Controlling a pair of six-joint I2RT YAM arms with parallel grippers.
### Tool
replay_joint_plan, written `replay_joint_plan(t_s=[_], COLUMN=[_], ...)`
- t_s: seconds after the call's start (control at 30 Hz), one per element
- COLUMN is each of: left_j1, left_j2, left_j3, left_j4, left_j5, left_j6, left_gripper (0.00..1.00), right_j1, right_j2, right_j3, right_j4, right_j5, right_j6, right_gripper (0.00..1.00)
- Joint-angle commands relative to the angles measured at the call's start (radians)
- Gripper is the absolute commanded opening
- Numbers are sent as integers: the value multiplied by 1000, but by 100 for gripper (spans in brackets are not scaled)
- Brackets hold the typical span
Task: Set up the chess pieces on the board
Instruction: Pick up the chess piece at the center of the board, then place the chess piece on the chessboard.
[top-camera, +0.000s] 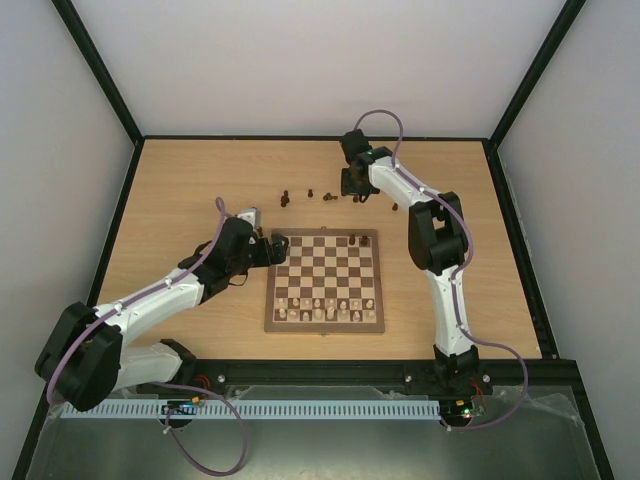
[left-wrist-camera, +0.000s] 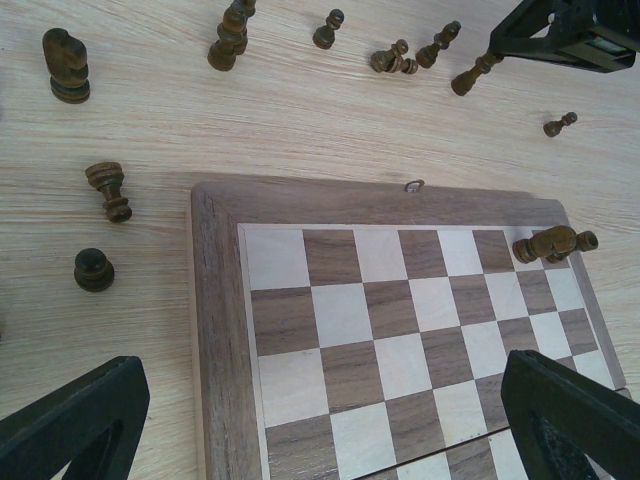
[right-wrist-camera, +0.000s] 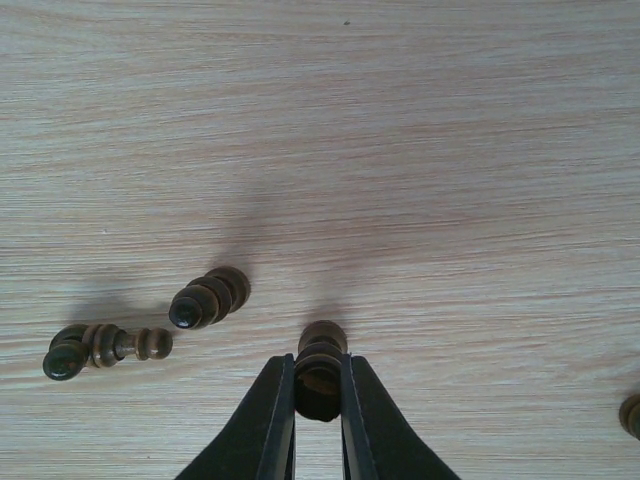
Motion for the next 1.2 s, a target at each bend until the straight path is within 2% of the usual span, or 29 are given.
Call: replay_joint_plan(t_s=[0.0, 0.23, 0.53, 0.83, 1.17], left_j1=[5, 5, 5, 5, 5], left_j2=[0, -3, -5, -11, -15], left_j3=[-10, -8, -8, -9, -11], left_j4=[11, 9, 8, 7, 4], left_j5=[0, 0, -2, -5, -5], left_j6=[8, 7, 6, 7, 6], left_gripper=[100, 99, 99, 99, 99], right_j1=[-2, 44, 167, 290, 308], right_j2=[-6, -190, -403, -409, -376], right_j3=[15, -113, -307, -359, -371], right_j4=[-57, -45, -55, -80, -96], right_j5=[-20, 20, 18, -32, 5], right_j6=[-1, -1, -2, 1, 8], right_gripper=[8, 8, 8, 9, 10])
